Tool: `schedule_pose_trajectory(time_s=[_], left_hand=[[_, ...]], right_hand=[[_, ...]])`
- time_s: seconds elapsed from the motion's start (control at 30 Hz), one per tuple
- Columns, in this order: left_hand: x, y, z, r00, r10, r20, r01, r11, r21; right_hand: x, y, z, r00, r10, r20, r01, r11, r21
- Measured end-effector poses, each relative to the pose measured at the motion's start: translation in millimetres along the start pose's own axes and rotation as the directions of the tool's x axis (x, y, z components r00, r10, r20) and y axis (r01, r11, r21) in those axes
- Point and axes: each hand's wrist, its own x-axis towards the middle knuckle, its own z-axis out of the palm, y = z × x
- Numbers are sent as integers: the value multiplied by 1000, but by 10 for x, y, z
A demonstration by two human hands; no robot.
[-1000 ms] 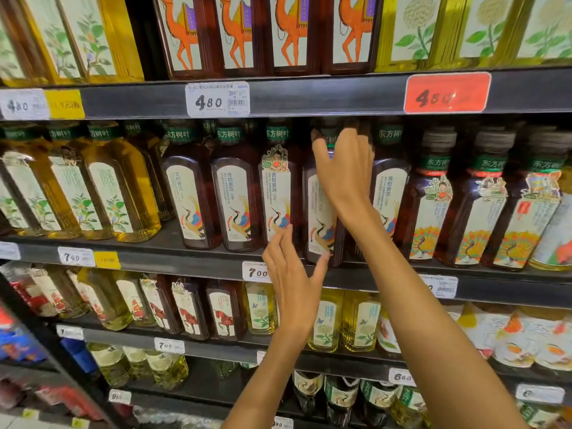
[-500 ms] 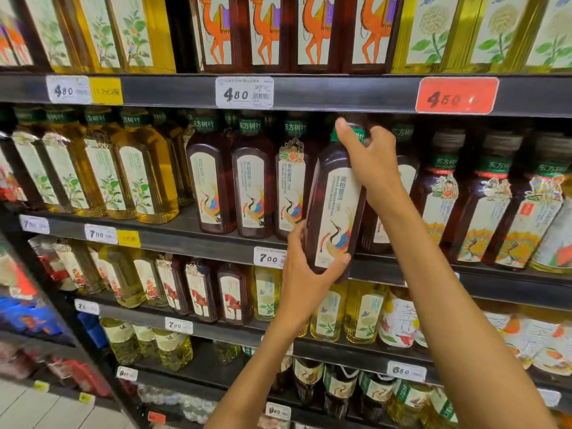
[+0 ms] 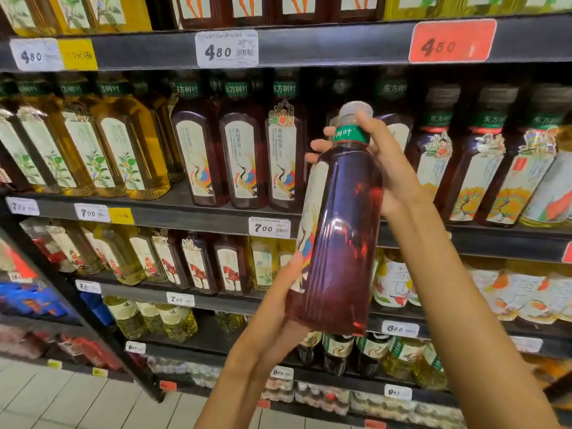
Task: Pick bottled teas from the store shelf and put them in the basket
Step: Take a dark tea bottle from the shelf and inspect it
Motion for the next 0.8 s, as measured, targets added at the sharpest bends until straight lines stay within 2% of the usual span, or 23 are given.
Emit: schedule_pose_trajectory(time_s=[0.07,0.13,0.23,0.33,0.47,0.53,0.57,0.6,0.63,0.67,0.7,0.73,0.8], left_hand=[[-12,-40,-16,999,-51,12,51,998,-28],[-5,-50,-44,997,-69,-46,69,998,5],[-23,-48,-94,987,-55,-149,64,997,53],[-48,-83,-75,985,-58,-164,57,998,-11],[-99,-51,82,984,-173,41,177,937,-300],[-120,-56,167,971,-205,126,237,906,-349],[-134,-56,203,981,-162,106,186,938,-293],[-157,-17,140,994,-107,9,107,973,-205],[-186,22,141,992,-112,-51,100,974,-202],[-166,22,157,993,-108,-38,100,981,-168],[-157,-5,205,986,-169,-12,166,976,-142],[-158,43,179,982,-170,-80,166,985,-46],[-155,72,108,977,-195,-85,195,981,-3]], right_hand=[[-41,88,-35,1000,-5,-21,7,995,102],[-89,149,-76,998,-42,-42,46,994,103],[-158,234,-125,988,-91,-121,77,990,-118],[-219,251,-141,986,-108,-130,71,962,-263],[-273,206,-171,998,-13,-60,8,997,-83],[-289,255,-143,998,55,-11,-54,995,84],[-301,286,-118,998,70,3,-70,986,154],[-300,310,-110,997,71,2,-70,976,206],[-309,317,-99,998,67,-19,-61,971,230],[-324,312,-98,997,62,-49,-49,974,222],[-344,295,-106,994,59,-89,-41,981,190],[-353,281,-112,991,51,-121,-34,989,144],[-377,276,-102,980,34,-195,-26,999,45]])
